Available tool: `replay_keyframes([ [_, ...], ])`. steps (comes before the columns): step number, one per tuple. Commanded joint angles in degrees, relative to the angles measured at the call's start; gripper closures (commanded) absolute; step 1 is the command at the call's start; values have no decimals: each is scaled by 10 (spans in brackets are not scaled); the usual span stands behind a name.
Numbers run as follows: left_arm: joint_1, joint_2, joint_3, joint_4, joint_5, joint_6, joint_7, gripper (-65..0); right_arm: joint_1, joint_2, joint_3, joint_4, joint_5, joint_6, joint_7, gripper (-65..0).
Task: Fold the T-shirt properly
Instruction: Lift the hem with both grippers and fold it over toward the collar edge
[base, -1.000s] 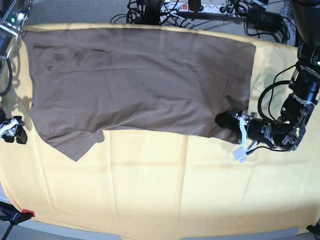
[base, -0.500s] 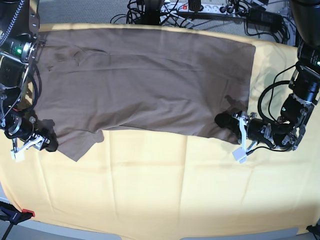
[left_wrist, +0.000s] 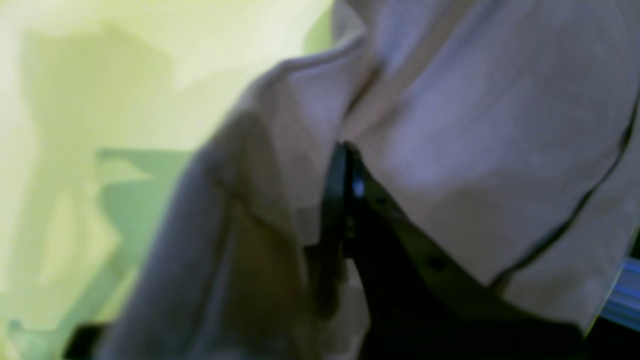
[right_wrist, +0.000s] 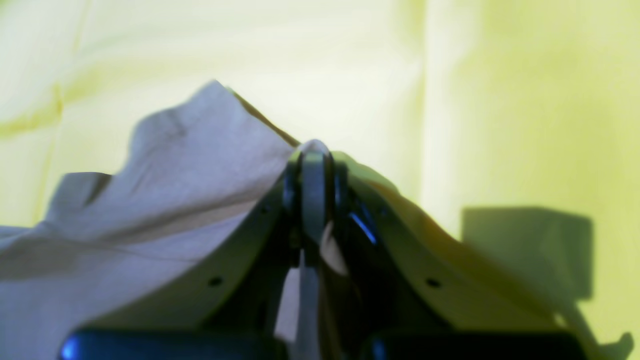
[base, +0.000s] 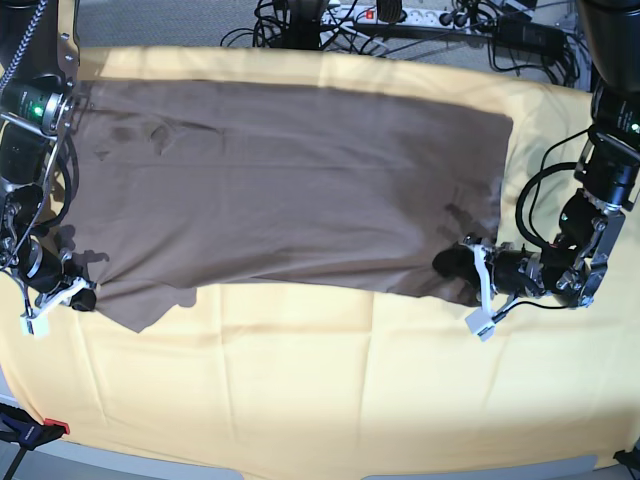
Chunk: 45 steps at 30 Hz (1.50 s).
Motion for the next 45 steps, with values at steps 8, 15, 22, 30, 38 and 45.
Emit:
replay_keyframes([
  [8, -20, 7, -86, 5, 123, 25, -129, 0, 68, 14, 2, 9, -22, -5, 28, 0],
  [15, -15, 11, -91, 5, 114, -3, -126, 0, 68, 15, -40, 9, -21, 43, 25, 0],
  [22, -14, 2, -91, 17, -25, -3, 1, 0, 63, 18, -104, 12, -12, 43, -30, 0],
  [30, -7, -8, -91, 97, -94, -3, 84, 0, -10, 39, -115, 105, 33, 43, -77, 0],
  [38, -2, -13, -91, 135, -169, -3, 180, 0, -100, 83, -115, 247, 111, 43, -119, 0],
  [45, -2, -49, -91, 135, -223, -3, 204, 0, -122, 113, -115, 252, 119, 43, -119, 0],
])
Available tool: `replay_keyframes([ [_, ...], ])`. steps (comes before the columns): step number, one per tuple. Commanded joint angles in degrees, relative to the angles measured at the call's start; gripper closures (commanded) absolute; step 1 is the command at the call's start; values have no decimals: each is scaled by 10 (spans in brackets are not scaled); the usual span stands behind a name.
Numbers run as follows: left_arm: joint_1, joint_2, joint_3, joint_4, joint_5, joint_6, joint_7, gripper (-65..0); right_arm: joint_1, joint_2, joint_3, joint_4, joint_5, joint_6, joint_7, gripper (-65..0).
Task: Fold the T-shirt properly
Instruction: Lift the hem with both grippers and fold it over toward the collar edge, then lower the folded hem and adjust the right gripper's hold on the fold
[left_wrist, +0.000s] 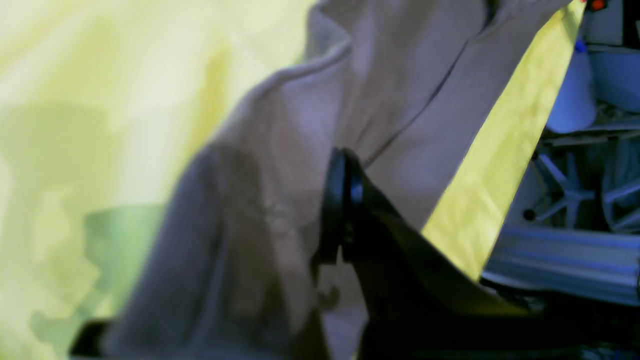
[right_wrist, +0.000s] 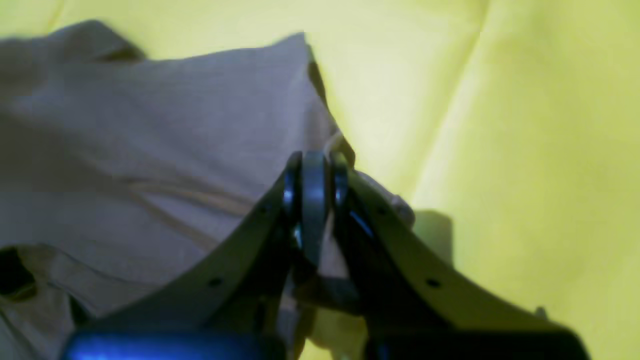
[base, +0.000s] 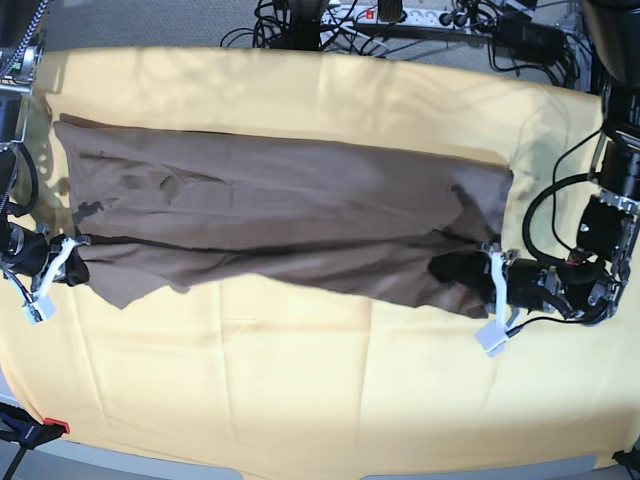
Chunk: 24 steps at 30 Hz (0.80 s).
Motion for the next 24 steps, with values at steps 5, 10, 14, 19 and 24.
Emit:
replay_keyframes([
  [5, -9, -10, -7, 7, -27, -4, 50, 0, 7, 14, 5, 10, 10, 0, 8, 0],
  [10, 38, -11, -7, 25, -27, -4, 96, 0, 7, 14, 5, 10, 9, 0, -8, 0],
  [14, 57, -18, -7, 28, -27, -4, 96, 0, 7, 14, 5, 10, 10, 0, -22, 0],
  [19, 55, -35, -7, 28, -27, -4, 96, 0, 6, 16, 5, 10, 10, 0, -37, 0],
  [24, 57, -38, -7, 28, -27, -4, 96, 0, 6, 16, 5, 10, 12, 0, -38, 0],
])
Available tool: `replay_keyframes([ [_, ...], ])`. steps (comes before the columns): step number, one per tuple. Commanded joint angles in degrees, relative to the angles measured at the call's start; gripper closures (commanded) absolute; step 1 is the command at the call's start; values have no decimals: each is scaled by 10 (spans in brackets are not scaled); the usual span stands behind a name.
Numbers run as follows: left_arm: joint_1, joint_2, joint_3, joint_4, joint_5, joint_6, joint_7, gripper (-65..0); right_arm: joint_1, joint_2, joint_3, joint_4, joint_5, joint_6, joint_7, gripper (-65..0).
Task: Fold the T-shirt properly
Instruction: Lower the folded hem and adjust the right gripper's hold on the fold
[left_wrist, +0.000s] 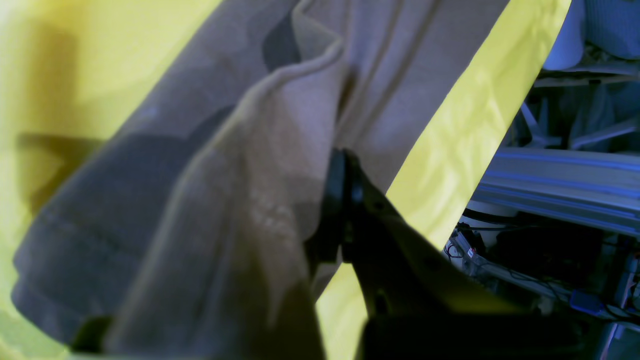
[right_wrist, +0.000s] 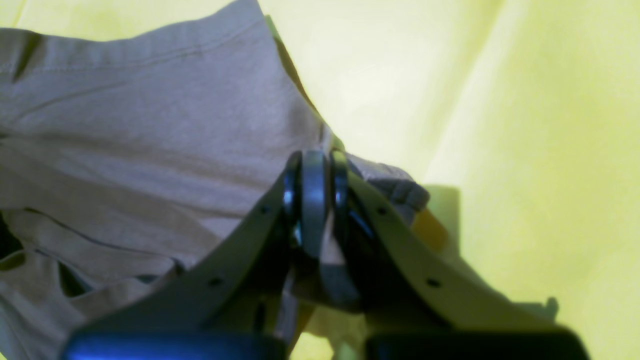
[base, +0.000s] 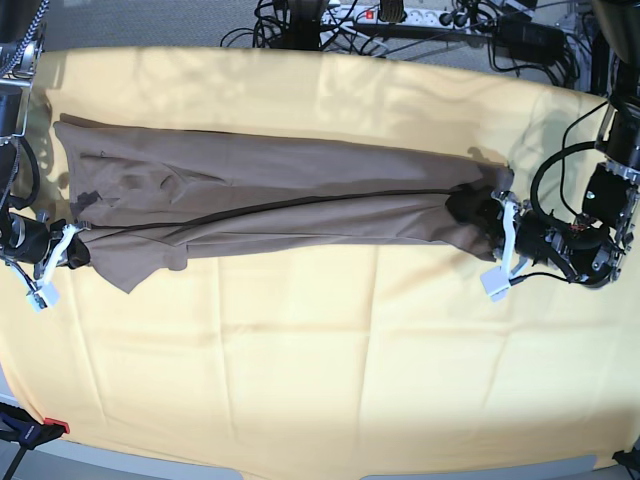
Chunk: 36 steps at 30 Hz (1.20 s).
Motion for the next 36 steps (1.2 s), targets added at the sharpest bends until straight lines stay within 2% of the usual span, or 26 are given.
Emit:
replay_keyframes([
  [1, -16, -11, -7, 7, -8, -5, 5, -57, 14, 17, 5, 10, 12, -1, 7, -33],
  [4, -16, -13, -7, 7, -8, -5, 5, -333, 19, 18, 5, 10, 27, -1, 2, -316],
  [5, -16, -13, -7, 7, -8, -5, 5, -385, 21, 21, 5, 10, 34, -1, 1, -392],
  [6, -16, -13, -7, 7, -8, -5, 5, -397, 23, 24, 5, 10, 51, -1, 0, -431],
  [7, -16, -12, -7, 7, -8, -5, 5, -396, 24, 27, 5, 10, 70, -1, 0, -437],
  [10, -16, -12, -7, 7, -8, -5, 5, -396, 27, 26, 5, 10, 125, -1, -2, -437],
  [12, -16, -12, -7, 7, -8, -5, 5, -394, 27, 12, 5, 10, 143, -1, -2, -437],
  [14, -16, -12, -7, 7, -8, 2, 5, -394, 28, -7, 5, 10, 115, -1, 2, -437],
  [17, -16, -12, -7, 7, -8, 3, 5, -394, 27, -37, 5, 10, 15, -1, 56, -437],
  [19, -16, -12, -7, 7, -8, 4, 5, -394, 27, -52, 5, 10, -67, -30, 102, -437],
  [21, -16, -12, -7, 7, -8, 3, 5, -394, 27, -62, 5, 10, -122, -63, 133, -437],
  [23, -16, -12, -7, 7, -8, 3, 5, -394, 27, -65, 5, 10, -132, -83, 138, -434],
  [25, -16, -12, -7, 7, -8, 3, 5, -394, 27, -68, 5, 10, -114, -75, 132, -432],
  [26, -16, -12, -7, 7, -8, 3, 5, -394, 27, -70, 5, 10, -102, -60, 126, -428],
  [28, -16, -12, -7, 7, -8, 3, 5, -394, 27, -76, 5, 10, -79, -29, 114, -378],
  [30, -16, -12, -7, 7, -8, 3, 5, -394, 27, -83, 5, 10, -69, -17, 108, -306],
  [33, -16, -11, -7, 7, -8, 3, 5, -394, 30, -87, 5, 10, -69, -17, 111, -199],
  [36, -16, -11, -7, 7, -8, 3, 5, -394, 40, -87, 7, 10, -71, -17, 118, -43],
])
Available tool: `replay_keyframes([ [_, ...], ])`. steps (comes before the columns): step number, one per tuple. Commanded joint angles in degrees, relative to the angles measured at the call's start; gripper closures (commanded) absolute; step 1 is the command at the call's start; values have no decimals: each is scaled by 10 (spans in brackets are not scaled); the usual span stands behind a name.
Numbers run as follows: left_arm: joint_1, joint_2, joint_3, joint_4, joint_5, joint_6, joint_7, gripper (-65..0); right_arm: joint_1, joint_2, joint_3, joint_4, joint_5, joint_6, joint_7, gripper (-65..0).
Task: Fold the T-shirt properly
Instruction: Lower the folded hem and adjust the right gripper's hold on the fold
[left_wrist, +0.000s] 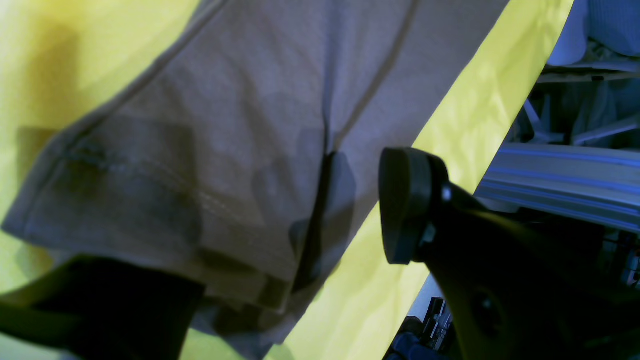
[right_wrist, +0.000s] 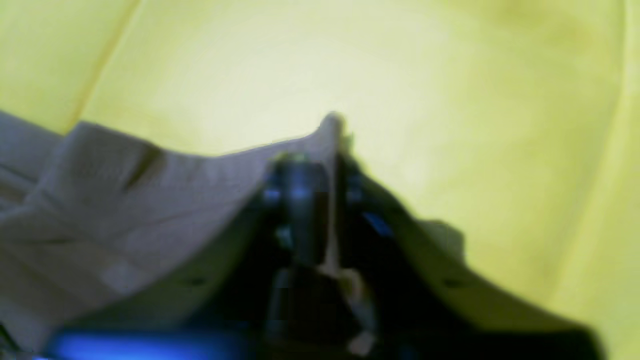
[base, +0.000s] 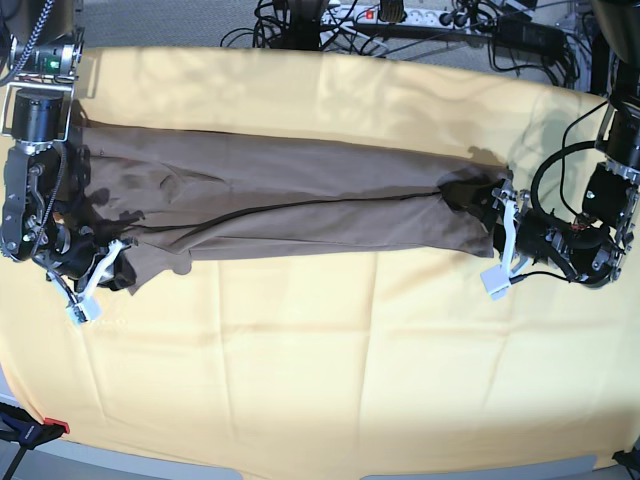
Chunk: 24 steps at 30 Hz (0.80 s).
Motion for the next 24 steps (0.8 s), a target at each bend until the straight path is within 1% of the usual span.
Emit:
replay_keyframes([
  [1, -16, -9, -7, 7, -10, 1, 0, -394, 23, 12, 5, 10, 11, 2, 17, 0],
  [3, -16, -10, -7, 7, -10, 1, 0, -394, 32, 12, 5, 10, 11, 9, 17, 0],
  [4, -16, -10, -7, 7, -10, 1, 0, -394, 36, 12, 5, 10, 14, 18, 17, 0],
  [5, -16, -10, -7, 7, -10, 1, 0, -394, 38, 12, 5, 11, 15, 18, 16, 0],
  [7, -16, -10, -7, 7, -10, 1, 0, -394, 35, 12, 5, 20, 41, 18, -3, 0],
  [9, -16, -10, -7, 7, -10, 0, 0, -394, 23, 14, 5, 40, 68, 18, -24, 0],
  [12, -16, -10, -7, 7, -10, 0, 0, -394, -13, 21, 5, 92, 73, 18, -27, 0],
  [18, -16, -10, -7, 7, -10, -2, 0, -394, -117, 57, 5, 215, 72, 18, -26, 0],
  [24, -16, -10, -7, 7, -10, -2, 0, -394, -197, 95, 5, 268, 73, 18, -27, 0],
])
